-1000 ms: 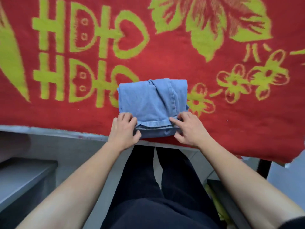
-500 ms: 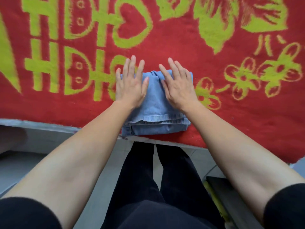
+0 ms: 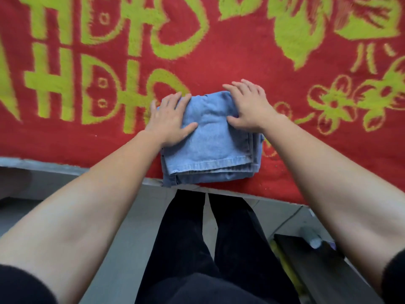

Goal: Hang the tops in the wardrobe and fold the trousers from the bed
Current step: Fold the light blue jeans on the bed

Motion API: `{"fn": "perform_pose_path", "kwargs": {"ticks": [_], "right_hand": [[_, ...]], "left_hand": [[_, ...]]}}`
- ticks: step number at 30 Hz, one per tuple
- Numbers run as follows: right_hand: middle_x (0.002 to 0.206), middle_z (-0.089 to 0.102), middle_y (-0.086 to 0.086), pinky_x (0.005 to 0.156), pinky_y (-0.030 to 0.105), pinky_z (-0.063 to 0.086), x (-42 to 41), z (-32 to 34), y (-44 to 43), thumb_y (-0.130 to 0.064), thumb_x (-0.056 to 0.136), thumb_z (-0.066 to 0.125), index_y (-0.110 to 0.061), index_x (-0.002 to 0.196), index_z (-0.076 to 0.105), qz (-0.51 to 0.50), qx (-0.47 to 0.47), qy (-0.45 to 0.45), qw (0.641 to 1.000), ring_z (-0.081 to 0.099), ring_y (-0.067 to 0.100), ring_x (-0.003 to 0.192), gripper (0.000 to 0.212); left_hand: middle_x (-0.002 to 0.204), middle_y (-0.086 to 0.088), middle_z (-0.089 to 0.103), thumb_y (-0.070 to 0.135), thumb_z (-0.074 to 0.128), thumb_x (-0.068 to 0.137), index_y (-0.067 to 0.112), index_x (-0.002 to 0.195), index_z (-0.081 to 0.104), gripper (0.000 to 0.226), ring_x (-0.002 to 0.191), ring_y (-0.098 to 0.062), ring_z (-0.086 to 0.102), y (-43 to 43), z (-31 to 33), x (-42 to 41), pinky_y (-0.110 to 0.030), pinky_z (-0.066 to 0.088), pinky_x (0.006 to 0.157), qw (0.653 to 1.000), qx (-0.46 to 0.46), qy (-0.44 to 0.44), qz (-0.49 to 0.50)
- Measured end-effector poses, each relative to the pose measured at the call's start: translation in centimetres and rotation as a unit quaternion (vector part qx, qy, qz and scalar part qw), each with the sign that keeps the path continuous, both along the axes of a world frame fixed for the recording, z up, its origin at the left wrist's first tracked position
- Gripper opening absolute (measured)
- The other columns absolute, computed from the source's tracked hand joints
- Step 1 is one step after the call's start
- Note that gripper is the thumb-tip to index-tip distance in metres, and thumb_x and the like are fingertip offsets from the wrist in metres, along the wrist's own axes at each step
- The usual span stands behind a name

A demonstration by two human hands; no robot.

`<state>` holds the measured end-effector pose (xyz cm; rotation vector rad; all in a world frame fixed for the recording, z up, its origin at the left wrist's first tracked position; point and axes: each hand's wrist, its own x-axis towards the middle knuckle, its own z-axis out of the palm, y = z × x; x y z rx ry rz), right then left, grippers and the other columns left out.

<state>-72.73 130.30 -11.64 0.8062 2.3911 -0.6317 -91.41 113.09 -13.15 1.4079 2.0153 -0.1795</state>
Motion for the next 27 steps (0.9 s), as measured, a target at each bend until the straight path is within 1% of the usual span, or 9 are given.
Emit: {"fn": "perform_pose_path", "kwargs": {"ticks": [4, 7, 9, 13, 16, 19, 23, 25, 27], "right_hand": [[0.141, 0.046, 0.011, 0.102, 0.047, 0.038, -3.7, 0.2, 2.8, -0.048, 0.06, 0.086, -0.027, 0.154, 0.02, 0.077, -0.047, -0.093, 0.992, 0.041, 0.036, 0.128, 0.116], [0.127, 0.055, 0.007, 0.094, 0.044, 0.048, -5.2, -0.1, 3.3, -0.055, 0.04, 0.091, -0.033, 0.141, 0.034, 0.075, -0.062, -0.129, 0.987, 0.051, 0.033, 0.114, 0.118], [0.117, 0.058, 0.003, 0.088, 0.046, 0.054, -5.4, 0.1, 3.1, -0.058, 0.024, 0.089, -0.037, 0.136, 0.032, 0.044, -0.094, -0.144, 0.984, 0.057, 0.031, 0.104, 0.127], [0.143, 0.05, 0.012, 0.098, 0.042, 0.051, -5.0, 1.0, 1.5, -0.057, 0.032, 0.091, -0.031, 0.154, 0.01, 0.05, -0.103, -0.175, 0.978, 0.054, 0.034, 0.125, 0.149], [0.15, 0.031, 0.022, 0.099, 0.045, 0.05, -4.3, 2.9, -0.2, -0.046, 0.058, 0.088, -0.03, 0.157, 0.0, 0.037, -0.093, -0.19, 0.977, 0.049, 0.043, 0.127, 0.133], [0.154, 0.012, 0.021, 0.091, 0.043, 0.052, -4.3, 6.6, -1.6, -0.027, 0.074, 0.074, -0.034, 0.157, 0.001, 0.046, -0.044, -0.167, 0.984, 0.053, 0.045, 0.121, 0.11], [0.164, -0.007, 0.015, 0.07, 0.037, 0.043, -6.5, 14.0, -1.5, -0.017, 0.076, 0.066, -0.035, 0.157, 0.002, 0.062, 0.063, -0.087, 0.992, 0.054, 0.036, 0.119, 0.105], [0.164, 0.014, 0.01, 0.071, 0.036, 0.042, -8.2, 18.7, -1.2, -0.022, 0.076, 0.067, -0.037, 0.154, 0.017, 0.067, 0.106, -0.035, 0.991, 0.057, 0.033, 0.117, 0.094], [0.144, 0.05, 0.0, 0.074, 0.035, 0.046, -10.1, 24.1, -1.0, -0.033, 0.08, 0.067, -0.037, 0.141, 0.037, 0.079, 0.155, 0.029, 0.984, 0.062, 0.026, 0.113, 0.068]], "left_hand": [[0.148, -0.006, 0.041, 0.071, 0.074, 0.06, 0.018, 0.148, 0.028, 0.112, 0.136, -0.029, 0.038, 5.1, 0.3, -2.8, -0.055, 0.031, 0.108, 0.994, -0.091, -0.044, -0.037], [0.134, -0.009, 0.053, 0.064, 0.087, 0.044, 0.015, 0.136, 0.038, 0.115, 0.12, -0.034, 0.051, 7.3, 0.2, -2.8, -0.047, 0.045, 0.098, 0.988, -0.134, -0.063, -0.048], [0.128, -0.009, 0.056, 0.059, 0.091, 0.038, 0.015, 0.131, 0.038, 0.116, 0.112, -0.033, 0.055, 7.4, 0.2, -2.4, -0.046, 0.049, 0.093, 0.982, -0.164, -0.086, -0.036], [0.12, -0.013, 0.062, 0.056, 0.09, 0.044, 0.011, 0.126, 0.05, 0.102, 0.104, -0.035, 0.06, 5.9, 1.1, -1.2, -0.038, 0.051, 0.085, 0.983, -0.166, -0.064, -0.042], [0.099, -0.014, 0.07, 0.05, 0.084, 0.06, 0.012, 0.093, 0.065, 0.053, 0.084, -0.033, 0.063, 3.9, 2.8, -0.1, -0.033, 0.048, 0.066, 0.988, -0.143, -0.033, -0.049], [0.103, -0.016, 0.069, 0.031, 0.073, 0.072, 0.012, 0.101, 0.06, 0.037, 0.095, -0.037, 0.064, 2.0, 5.8, 0.4, -0.037, 0.048, 0.07, 0.996, -0.09, -0.007, -0.007], [0.102, -0.014, 0.066, 0.017, 0.06, 0.075, 0.014, 0.105, 0.056, 0.03, 0.096, -0.039, 0.063, 1.5, 12.6, -1.5, -0.036, 0.04, 0.065, 0.997, 0.003, 0.067, 0.033], [0.101, -0.011, 0.066, 0.023, 0.059, 0.078, 0.017, 0.104, 0.063, 0.027, 0.097, -0.036, 0.062, 1.8, 17.3, -3.4, -0.037, 0.046, 0.068, 0.99, 0.056, 0.122, 0.045], [0.099, -0.012, 0.065, 0.036, 0.054, 0.08, 0.016, 0.102, 0.067, 0.032, 0.095, -0.037, 0.061, 2.2, 22.9, -5.6, -0.039, 0.05, 0.073, 0.975, 0.134, 0.164, 0.063]]}}
